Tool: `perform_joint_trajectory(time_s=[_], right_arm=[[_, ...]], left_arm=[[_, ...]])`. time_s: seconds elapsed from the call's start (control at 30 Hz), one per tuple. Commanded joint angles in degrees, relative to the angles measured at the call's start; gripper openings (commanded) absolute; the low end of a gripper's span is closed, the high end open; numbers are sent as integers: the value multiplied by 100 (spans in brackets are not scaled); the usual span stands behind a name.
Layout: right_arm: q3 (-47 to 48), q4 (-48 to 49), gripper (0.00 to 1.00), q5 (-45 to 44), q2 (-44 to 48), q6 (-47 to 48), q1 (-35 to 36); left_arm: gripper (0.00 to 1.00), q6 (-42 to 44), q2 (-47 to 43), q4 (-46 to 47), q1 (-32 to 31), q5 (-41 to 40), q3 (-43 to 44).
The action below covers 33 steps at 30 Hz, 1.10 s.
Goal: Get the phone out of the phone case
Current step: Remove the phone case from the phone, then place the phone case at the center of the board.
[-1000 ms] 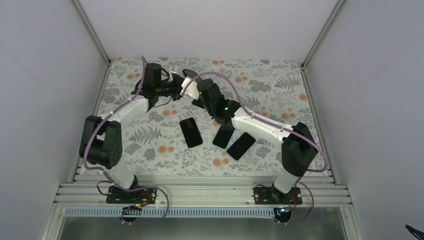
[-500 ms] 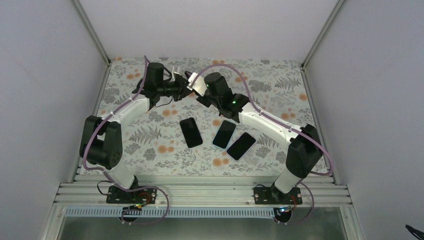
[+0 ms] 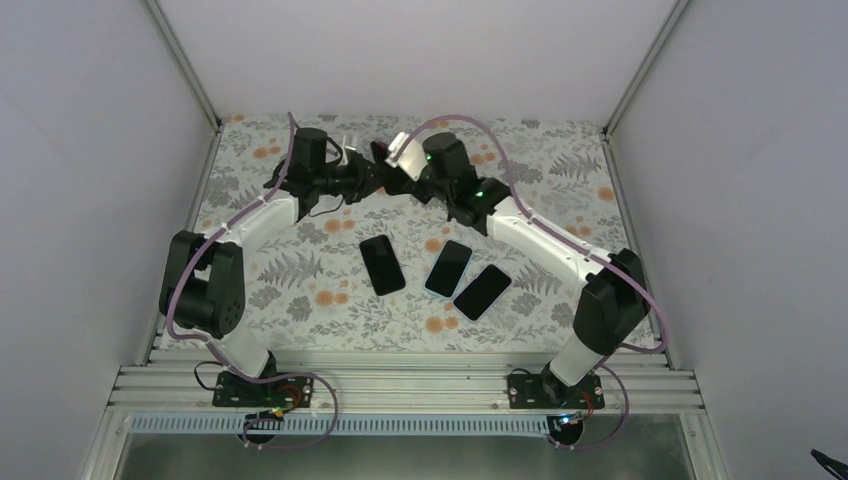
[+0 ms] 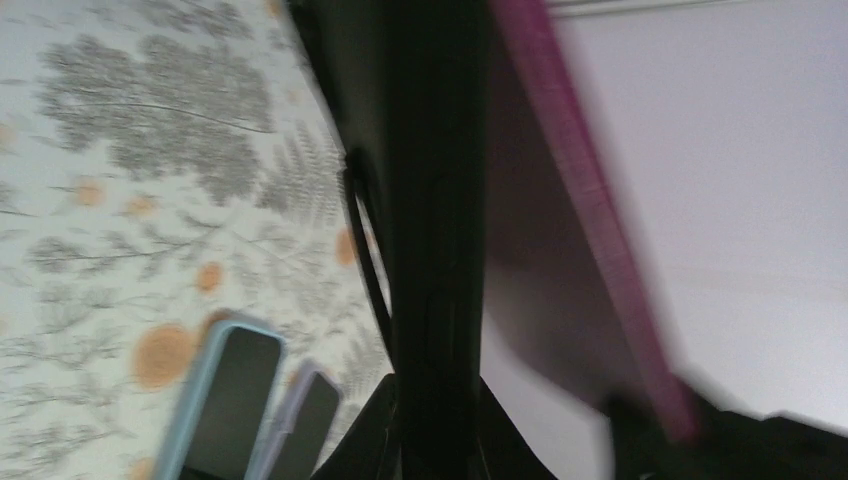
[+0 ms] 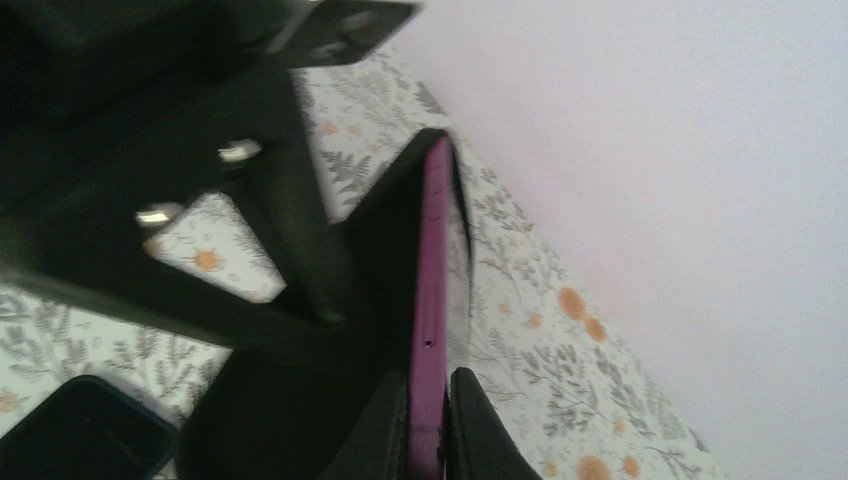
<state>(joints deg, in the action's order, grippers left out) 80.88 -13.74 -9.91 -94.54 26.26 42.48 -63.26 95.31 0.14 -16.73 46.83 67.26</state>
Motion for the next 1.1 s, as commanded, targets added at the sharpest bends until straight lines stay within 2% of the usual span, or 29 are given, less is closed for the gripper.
perform_joint_trajectory(time_s=[0.0, 0.23, 0.37, 0.63, 1.07], right_arm=[[468, 447, 4, -897, 538, -410, -788], [566, 392, 4, -794, 615, -495, -1041], [486, 338, 4, -645, 724, -582, -1216], [137, 264, 4, -444, 926, -738, -1449], [-3, 126, 4, -131, 956, -1006, -1679]], left_arm=[[2, 493, -31, -314, 232, -358, -282], [2, 562, 43, -232, 199, -317, -324], [2, 1137, 189, -243, 197, -305, -138], [2, 2588, 1198, -829, 205, 68, 1017], [2, 3022, 2528, -1210, 163, 371, 1577]])
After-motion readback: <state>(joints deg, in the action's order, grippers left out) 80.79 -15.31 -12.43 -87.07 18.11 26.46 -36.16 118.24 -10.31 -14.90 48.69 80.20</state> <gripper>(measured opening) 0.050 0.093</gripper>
